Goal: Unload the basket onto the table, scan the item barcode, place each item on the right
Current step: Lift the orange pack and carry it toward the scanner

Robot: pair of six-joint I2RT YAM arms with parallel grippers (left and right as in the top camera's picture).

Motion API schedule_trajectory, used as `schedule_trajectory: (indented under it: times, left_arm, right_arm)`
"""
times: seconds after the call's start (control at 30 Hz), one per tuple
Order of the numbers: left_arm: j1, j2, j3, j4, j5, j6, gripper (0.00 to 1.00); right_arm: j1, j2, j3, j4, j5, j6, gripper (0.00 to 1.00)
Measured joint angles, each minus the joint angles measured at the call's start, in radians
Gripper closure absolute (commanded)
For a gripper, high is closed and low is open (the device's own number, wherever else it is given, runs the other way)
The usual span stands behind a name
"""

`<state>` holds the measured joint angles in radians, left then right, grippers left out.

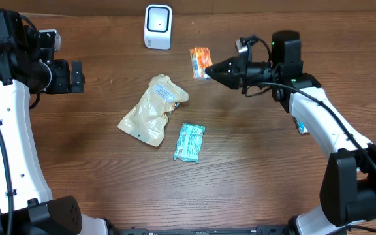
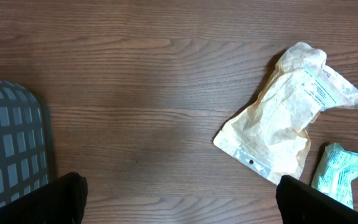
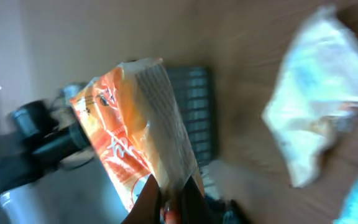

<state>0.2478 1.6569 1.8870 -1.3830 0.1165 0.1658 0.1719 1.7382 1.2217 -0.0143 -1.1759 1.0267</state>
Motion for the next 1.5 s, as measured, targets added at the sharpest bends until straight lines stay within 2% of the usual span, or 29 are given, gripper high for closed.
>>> schedule_trajectory:
  times: [0.2,0.33,0.43,0.6,0.7,0.9,1.13,1.23,1.37,1.5]
  left_arm:
    - [0.000,0.000,0.000,0.000,0.000,0.000,0.00]
    - [0.000,0.000,0.000,0.000,0.000,0.000,0.00]
    - [0.000,0.000,0.000,0.000,0.000,0.000,0.00]
    - [0.000,0.000,0.000,0.000,0.000,0.000,0.00]
    - [0.000,0.000,0.000,0.000,-0.001,0.000,0.00]
    - [0.000,0.000,0.000,0.000,-0.001,0.000,0.00]
    - [0.000,0.000,0.000,0.000,0.000,0.000,0.01]
    - [0.000,0.000,0.000,0.000,0.000,0.000,0.00]
    - [0.000,0.000,0.000,0.000,0.000,0.000,0.00]
    - [0.000,0.000,-0.001,0.000,0.000,0.000,0.01]
  right_arm:
    - [0.000,0.000,0.003,0.329,-0.111,0.308,0.96]
    - [0.000,-0.002,0.003,0.480,-0.155,0.475,0.96]
    - [0.000,-0.002,0.003,0.510,-0.172,0.546,0.96]
    - [0.002,-0.002,0.003,0.497,-0.182,0.536,0.96]
    - [0.009,-0.004,0.004,0.385,-0.182,0.461,0.96]
    - [0.043,-0.005,0.006,0.015,-0.143,0.204,0.96]
    - [0.089,-0.006,0.007,-0.215,0.008,-0.028,0.96]
    - [0.108,-0.006,0.025,-0.378,0.098,-0.123,0.96]
    - [0.135,-0.005,0.135,-0.656,0.253,-0.251,0.96]
    - [0.167,-0.004,0.367,-0.925,0.465,-0.373,0.96]
